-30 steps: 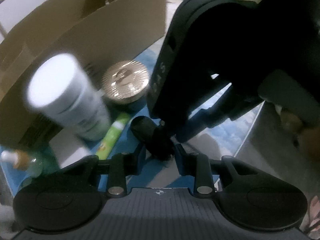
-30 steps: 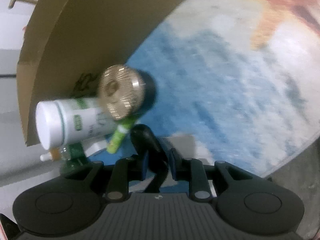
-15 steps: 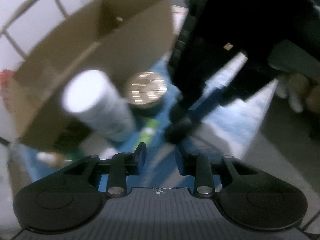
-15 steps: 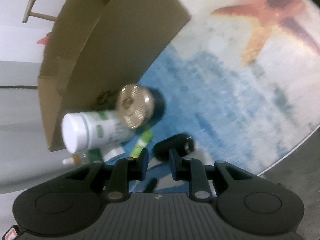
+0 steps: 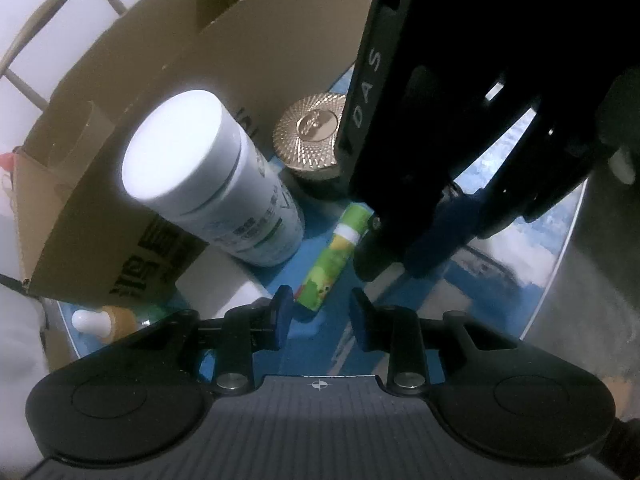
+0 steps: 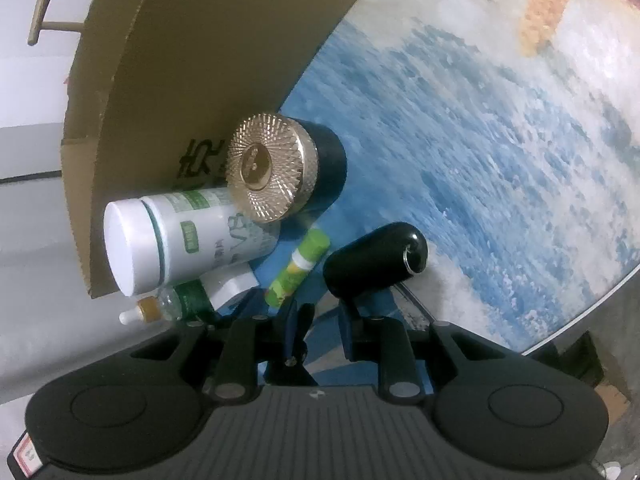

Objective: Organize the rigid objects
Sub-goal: 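Approach the green tube with the right tool and close on it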

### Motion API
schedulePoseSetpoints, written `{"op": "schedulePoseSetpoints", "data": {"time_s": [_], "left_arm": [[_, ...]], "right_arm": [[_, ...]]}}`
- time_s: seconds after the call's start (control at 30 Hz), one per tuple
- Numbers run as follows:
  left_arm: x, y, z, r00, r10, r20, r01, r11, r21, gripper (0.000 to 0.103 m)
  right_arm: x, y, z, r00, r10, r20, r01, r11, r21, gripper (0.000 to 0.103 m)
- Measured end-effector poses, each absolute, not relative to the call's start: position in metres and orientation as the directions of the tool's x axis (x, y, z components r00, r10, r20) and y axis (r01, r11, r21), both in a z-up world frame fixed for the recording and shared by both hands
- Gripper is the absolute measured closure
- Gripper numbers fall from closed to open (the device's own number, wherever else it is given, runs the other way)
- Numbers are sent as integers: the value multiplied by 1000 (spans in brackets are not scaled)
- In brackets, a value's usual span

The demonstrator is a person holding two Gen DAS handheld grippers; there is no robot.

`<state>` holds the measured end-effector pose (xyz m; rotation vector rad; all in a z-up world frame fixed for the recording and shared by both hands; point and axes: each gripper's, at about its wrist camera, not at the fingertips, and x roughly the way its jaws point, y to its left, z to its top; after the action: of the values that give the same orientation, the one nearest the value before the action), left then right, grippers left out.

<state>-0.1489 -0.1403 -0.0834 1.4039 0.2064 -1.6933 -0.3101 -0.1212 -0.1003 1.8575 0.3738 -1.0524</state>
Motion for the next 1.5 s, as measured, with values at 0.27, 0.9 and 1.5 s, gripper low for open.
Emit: {"op": "schedulePoseSetpoints", "data": {"time_s": [0.27, 0.9, 1.5], "left_arm": [[-145, -126, -80, 22, -447, -894, 755, -579, 308, 86], [-152, -160, -84, 34, -484, -874, 791, -521, 320, 79], [-151, -142, -89, 9, -430, -903, 854, -467, 230, 86]], "right_arm": [[-314, -121, -102, 579, -168, -798, 630, -529, 568, 78], [-335, -129, -95, 496, -260, -829, 610, -575, 545, 78], [-289, -146, -94, 554, -180, -813, 659, -502, 560, 78]]}}
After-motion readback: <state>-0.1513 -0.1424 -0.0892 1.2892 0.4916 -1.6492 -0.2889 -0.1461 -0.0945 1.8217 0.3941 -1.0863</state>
